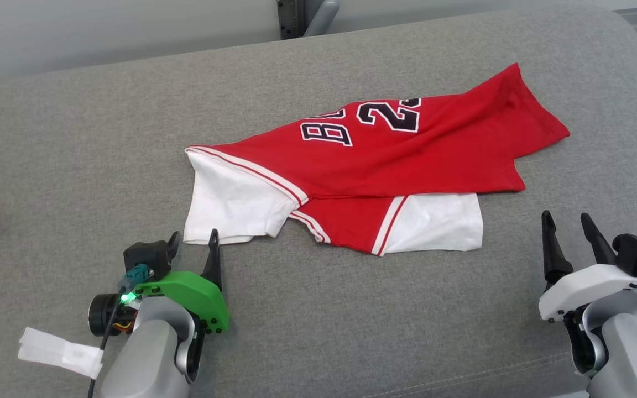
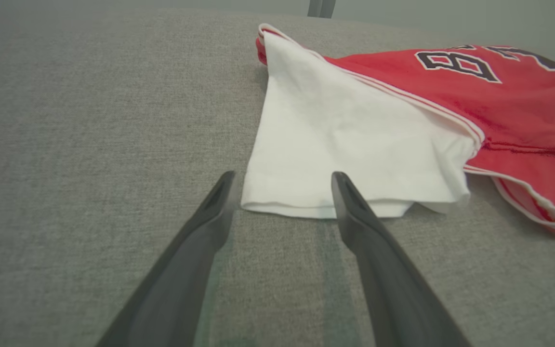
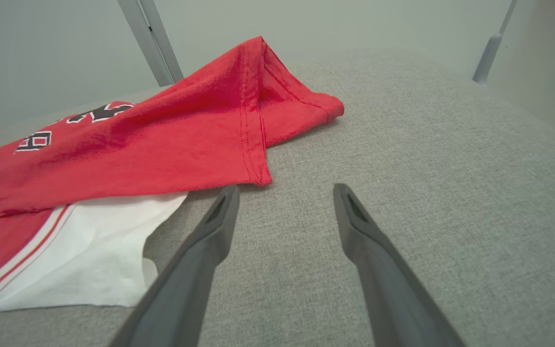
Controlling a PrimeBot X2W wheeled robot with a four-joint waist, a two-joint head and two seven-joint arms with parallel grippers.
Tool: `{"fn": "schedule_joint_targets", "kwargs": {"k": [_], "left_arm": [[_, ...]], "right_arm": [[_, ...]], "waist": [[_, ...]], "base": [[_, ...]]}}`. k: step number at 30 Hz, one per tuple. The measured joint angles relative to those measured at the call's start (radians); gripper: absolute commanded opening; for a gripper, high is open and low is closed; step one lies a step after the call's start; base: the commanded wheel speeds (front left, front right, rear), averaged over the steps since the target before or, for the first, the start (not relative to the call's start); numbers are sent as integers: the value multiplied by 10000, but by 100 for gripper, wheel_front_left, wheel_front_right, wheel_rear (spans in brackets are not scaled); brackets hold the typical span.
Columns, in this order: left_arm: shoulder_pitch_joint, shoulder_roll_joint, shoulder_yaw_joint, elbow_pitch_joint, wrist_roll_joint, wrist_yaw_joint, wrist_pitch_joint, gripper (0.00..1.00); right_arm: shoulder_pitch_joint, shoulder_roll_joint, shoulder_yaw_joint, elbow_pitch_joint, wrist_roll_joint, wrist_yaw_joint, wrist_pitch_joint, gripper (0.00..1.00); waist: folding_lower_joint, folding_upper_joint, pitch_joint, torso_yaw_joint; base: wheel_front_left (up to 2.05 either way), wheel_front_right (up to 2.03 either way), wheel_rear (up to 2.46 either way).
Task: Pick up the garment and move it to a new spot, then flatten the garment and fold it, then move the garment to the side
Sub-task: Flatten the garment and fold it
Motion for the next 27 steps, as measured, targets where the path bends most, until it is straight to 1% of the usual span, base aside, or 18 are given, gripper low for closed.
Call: {"fn": "schedule_joint_targets", "kwargs": {"k": [4,9,14,17,21,23,24,25,26,27], "left_arm": [[-526,10,-36,1047,-136,125,280,100],[-949,33,-38,1879,-171,236,543,100],[-1148,79,253,2226,-454,514,556,100],[-1158,115,362,2339,-667,570,596,100],[-1164,144,368,2464,-752,497,892,100],[-1189,163,316,2525,-769,345,1043,98],[-1217,173,297,2564,-811,267,1133,79],[-1243,180,265,2594,-826,211,1200,54],[-1281,182,207,2627,-825,142,1260,40],[-1321,182,165,2661,-825,71,1310,21]], "right_arm": [[144,50,50,-67,38,0,0,100],[259,44,23,-115,38,0,0,100],[305,12,10,-98,-6,0,0,100],[310,-12,12,-88,-81,0,0,100],[354,-10,-12,-82,-163,0,0,100],[360,-6,-6,-82,-178,0,0,100],[365,-4,-2,-82,-180,0,0,100],[366,0,6,-82,-190,0,0,100],[366,2,21,-82,-221,0,0,100],[366,6,36,-82,-236,0,0,100]], "waist": [[0,0,-16,-295],[0,0,-31,-472],[0,0,-106,-467],[-1,0,-156,-445],[0,0,-224,-399],[0,0,-251,-380],[-1,0,-254,-375],[0,0,-255,-374],[0,0,-255,-374],[0,0,-255,-376]], "base": [[0,0,0],[0,0,0],[0,0,0],[0,0,0],[0,0,0],[0,0,0],[0,0,0],[0,0,0],[0,0,0],[0,0,0]]}}
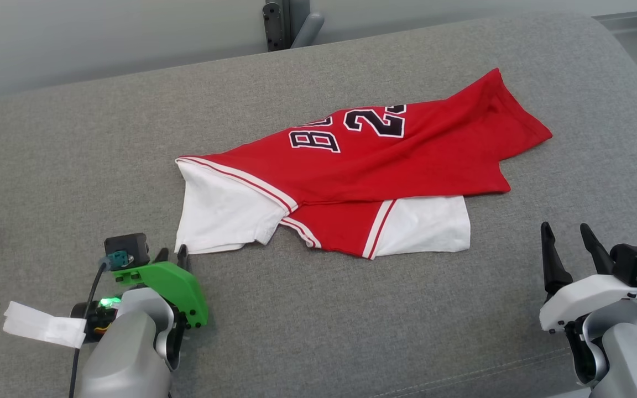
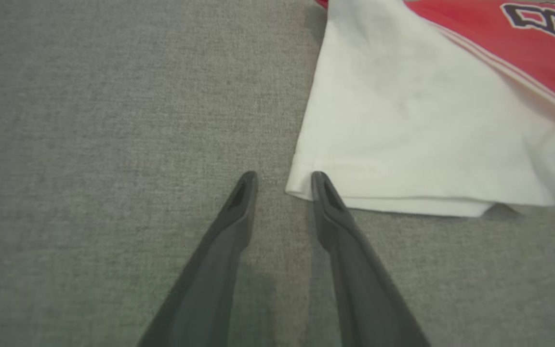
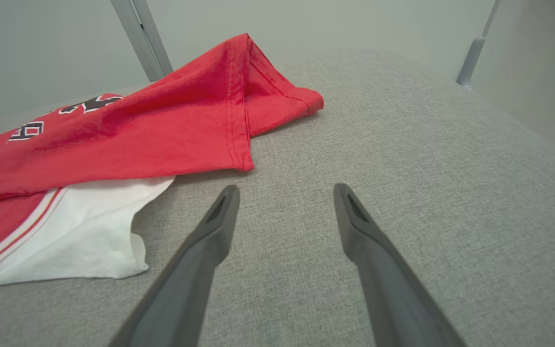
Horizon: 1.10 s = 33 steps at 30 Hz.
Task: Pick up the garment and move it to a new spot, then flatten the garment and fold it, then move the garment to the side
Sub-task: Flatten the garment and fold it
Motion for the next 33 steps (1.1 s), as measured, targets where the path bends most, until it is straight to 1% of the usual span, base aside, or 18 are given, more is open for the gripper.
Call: {"fn": "schedule_joint_targets", "kwargs": {"k": [1,3,7,10,14,18,22,26,33], "left_arm": [[-32,4,-63,33,8,-69,42,0],[-48,0,-224,123,48,-253,88,0],[-57,-4,-353,232,58,-439,27,0],[19,-19,-431,157,27,-533,-512,0],[267,-6,-439,-144,27,-533,-1012,0],[431,84,-405,-669,-2,-545,-1237,0],[546,121,-270,-1394,-121,-583,-1358,0],[602,180,-245,-2044,-119,-527,-1417,0],[656,297,-278,-2667,-104,-424,-1429,0]], "right_arm": [[0,4,13,4,-2,0,0,100],[-1,-2,35,23,-2,0,0,100],[-4,-42,54,121,2,0,0,100],[-68,-84,134,385,105,0,0,100],[-403,-123,366,986,476,0,0,100],[-1030,-284,775,1787,826,0,0,100],[-1767,-372,1216,2458,1294,0,0,100],[-2431,-499,1532,3108,1670,0,0,100],[-3350,-456,1856,3914,2150,0,0,100]], "waist": [[0,0,0,-5],[0,0,-3,-18],[0,0,-22,-39],[0,0,-61,1],[0,0,-101,109],[0,0,-50,262],[0,0,97,415],[0,0,339,540],[0,0,719,699]], "base": [[0,0,0],[0,0,0],[0,0,0],[0,0,0],[0,0,0],[0,0,0],[0,0,0],[0,0,0],[0,0,0]]}}
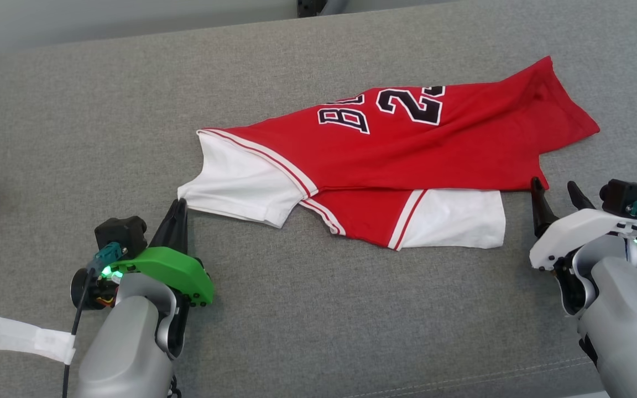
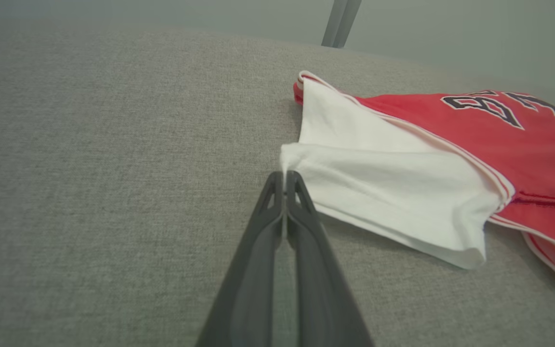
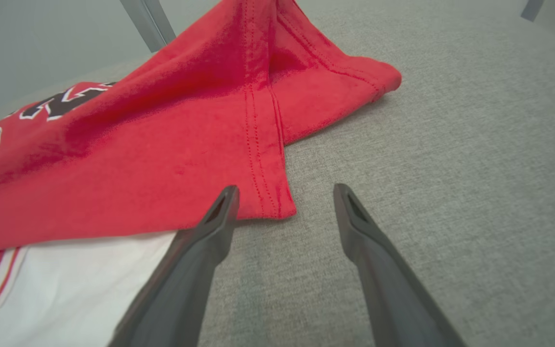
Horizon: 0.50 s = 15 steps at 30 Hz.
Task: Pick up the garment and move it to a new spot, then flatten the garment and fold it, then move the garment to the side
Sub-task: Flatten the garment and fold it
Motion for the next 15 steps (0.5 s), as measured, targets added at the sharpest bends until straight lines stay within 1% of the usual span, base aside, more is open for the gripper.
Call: {"fn": "schedule_joint_targets", "kwargs": {"k": [7,8,9,10,11,13,14,15], "left_arm": [[33,121,-82,-514,17,165,176,0],[40,134,-96,-583,19,176,205,0],[51,146,-111,-650,19,207,221,0],[70,159,-121,-715,25,242,228,0],[90,184,-127,-773,29,263,253,0],[132,236,-127,-915,29,337,293,0],[134,265,-130,-989,29,353,293,0],[135,290,-125,-1051,29,384,295,0]], "right_arm": [[-654,58,439,888,598,0,0,100],[-690,73,518,1007,662,0,0,91],[-727,88,593,1137,727,0,0,69],[-779,92,625,1252,775,0,-17,51],[-844,88,652,1352,802,0,-29,45],[-910,130,732,1450,828,0,-29,36],[-914,173,794,1444,834,0,-29,30],[-914,188,890,1427,828,0,-29,9]], "waist": [[0,0,325,121],[0,0,356,131],[0,0,384,139],[0,0,408,143],[0,0,427,139],[0,0,446,108],[0,0,453,87],[0,0,456,63]], "base": [[0,0,0],[0,0,0],[0,0,0],[0,0,0],[0,0,0],[0,0,0],[0,0,0],[0,0,0]]}}
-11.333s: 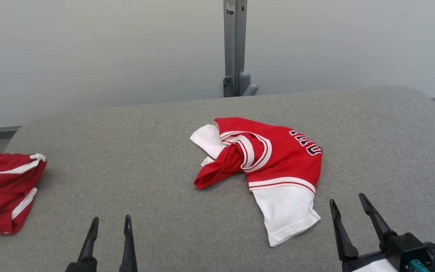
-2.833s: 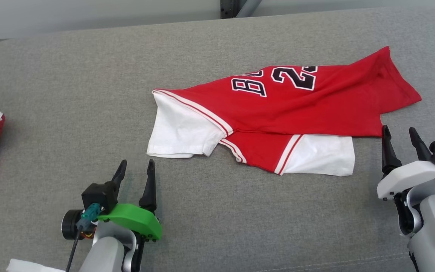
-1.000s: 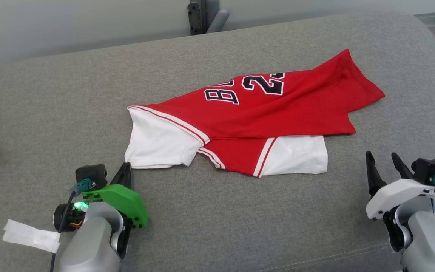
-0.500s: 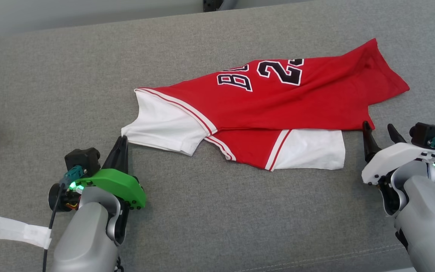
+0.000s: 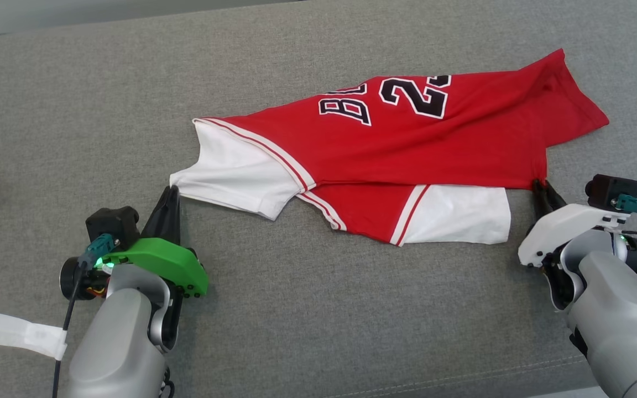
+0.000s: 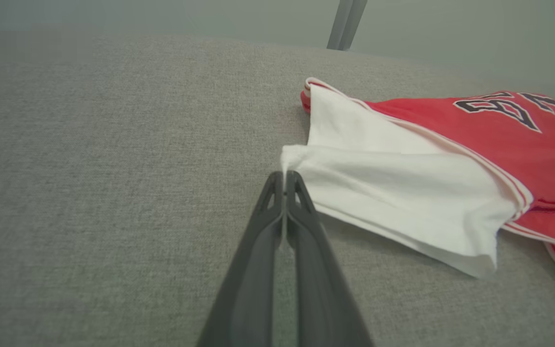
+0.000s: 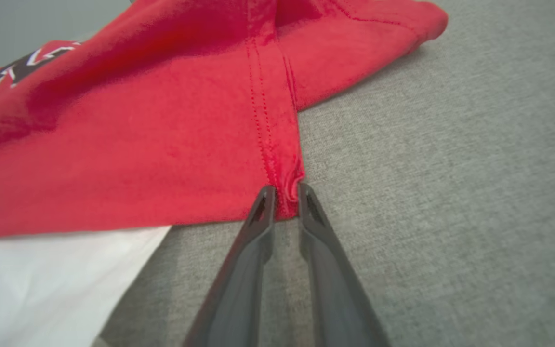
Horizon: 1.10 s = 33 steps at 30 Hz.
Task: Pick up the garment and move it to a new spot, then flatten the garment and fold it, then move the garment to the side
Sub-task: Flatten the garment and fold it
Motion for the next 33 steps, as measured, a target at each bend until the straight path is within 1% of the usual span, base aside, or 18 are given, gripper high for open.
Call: {"fn": "schedule_joint_targets", "kwargs": {"k": [1,4,7,9,13,15,18,21,25,30,33], "left_arm": [[9,19,-6,-59,0,21,4,0],[76,54,0,-249,-2,42,-6,0],[199,61,196,-535,-178,31,-130,0],[276,-29,420,-767,-558,-130,-211,0],[309,-188,823,-1315,-1267,-518,-295,0],[254,-157,876,-1722,-1310,-673,-313,0],[-53,-107,947,-2180,-1448,-777,-324,0],[-530,-92,963,-2426,-1889,-848,-313,0],[-1368,-94,978,-2694,-2706,-884,69,0],[-2542,-4,945,-3066,-3576,-890,727,0],[-3181,161,897,-3243,-3766,-894,1162,0]], "right_arm": [[0,0,75,-17,0,0,-2,0],[35,-19,176,-107,0,2,0,0],[145,-125,90,-485,29,0,4,0],[227,-201,25,-836,146,0,4,0],[342,-221,21,-1697,1127,0,27,0],[317,-343,150,-2320,1818,0,355,0],[72,-892,276,-3365,2752,-2,1026,0],[-251,-1496,222,-4263,3632,-2,1745,0],[-728,-2169,-36,-5009,4324,-2,2548,0],[-1337,-2832,-314,-5515,4529,-2,3452,0],[-1758,-3104,-477,-5764,4558,-2,3923,0]], "waist": [[0,0,-1,-24],[0,0,-58,-81],[0,0,-183,-122],[0,0,-307,-142],[0,0,-656,-176],[0,0,-868,-203],[0,0,-1206,-254],[0,0,-1561,-309],[0,0,-2015,-360],[0,0,-2522,-372],[0,0,-2779,-368]], "base": [[0,0,0],[0,0,0],[0,0,0],[0,0,0],[0,0,0],[0,0,0],[0,0,0],[0,0,0],[0,0,0],[0,0,0],[0,0,0]]}}
